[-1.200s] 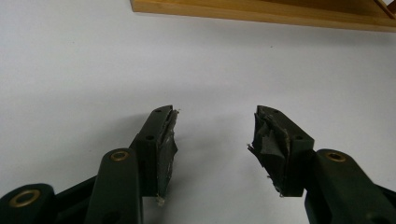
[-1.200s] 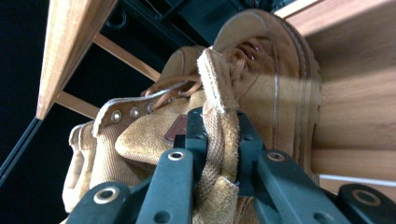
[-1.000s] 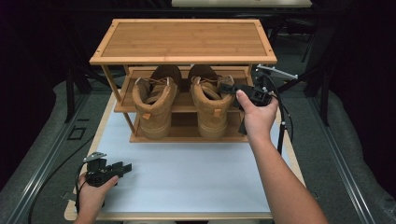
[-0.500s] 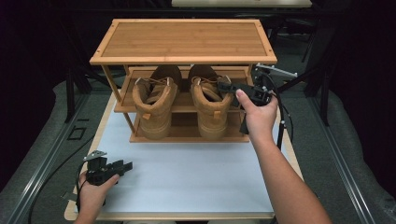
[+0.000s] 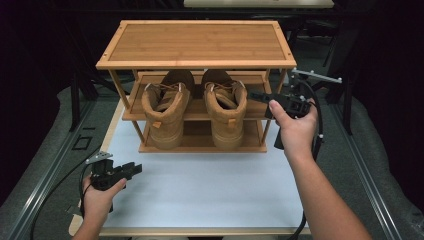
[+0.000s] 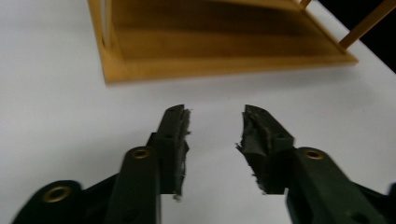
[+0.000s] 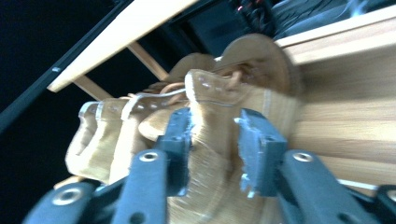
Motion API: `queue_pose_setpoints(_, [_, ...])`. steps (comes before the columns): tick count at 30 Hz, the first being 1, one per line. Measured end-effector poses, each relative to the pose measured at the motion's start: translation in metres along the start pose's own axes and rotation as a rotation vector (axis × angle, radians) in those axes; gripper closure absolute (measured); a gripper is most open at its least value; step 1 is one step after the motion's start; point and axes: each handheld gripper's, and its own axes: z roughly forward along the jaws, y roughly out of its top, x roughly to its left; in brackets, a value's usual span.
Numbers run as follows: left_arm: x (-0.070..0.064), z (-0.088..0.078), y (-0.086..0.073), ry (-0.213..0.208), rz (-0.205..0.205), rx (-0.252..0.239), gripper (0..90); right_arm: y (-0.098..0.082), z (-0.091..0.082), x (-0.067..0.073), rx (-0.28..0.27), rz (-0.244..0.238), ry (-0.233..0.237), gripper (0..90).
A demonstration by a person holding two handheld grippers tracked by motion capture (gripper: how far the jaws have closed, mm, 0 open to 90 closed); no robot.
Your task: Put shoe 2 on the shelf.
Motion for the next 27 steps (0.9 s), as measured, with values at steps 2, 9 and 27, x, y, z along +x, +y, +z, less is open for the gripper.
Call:
queue_pose_setpoints(2, [-0.006, -0.003, 0.012, -0.004, 0.018, -0.022, 65.8, -0.005, -0.005, -0.004, -0.009, -0.019, -0.026, 74.8])
queue_pose_setpoints(9, [-0.025, -0.003, 0.047, -0.042, 0.052, -0.024, 85.2, -0.026, -0.001, -0.031, 0.049, -0.008, -0.061, 88.9])
queue_pose_setpoints(27, [-0.059, 0.004, 0.097, -0.107, 0.06, -0.049, 90.0, -0.071, 0.046, -0.048, 0.19, 0.025, -0.075, 90.0])
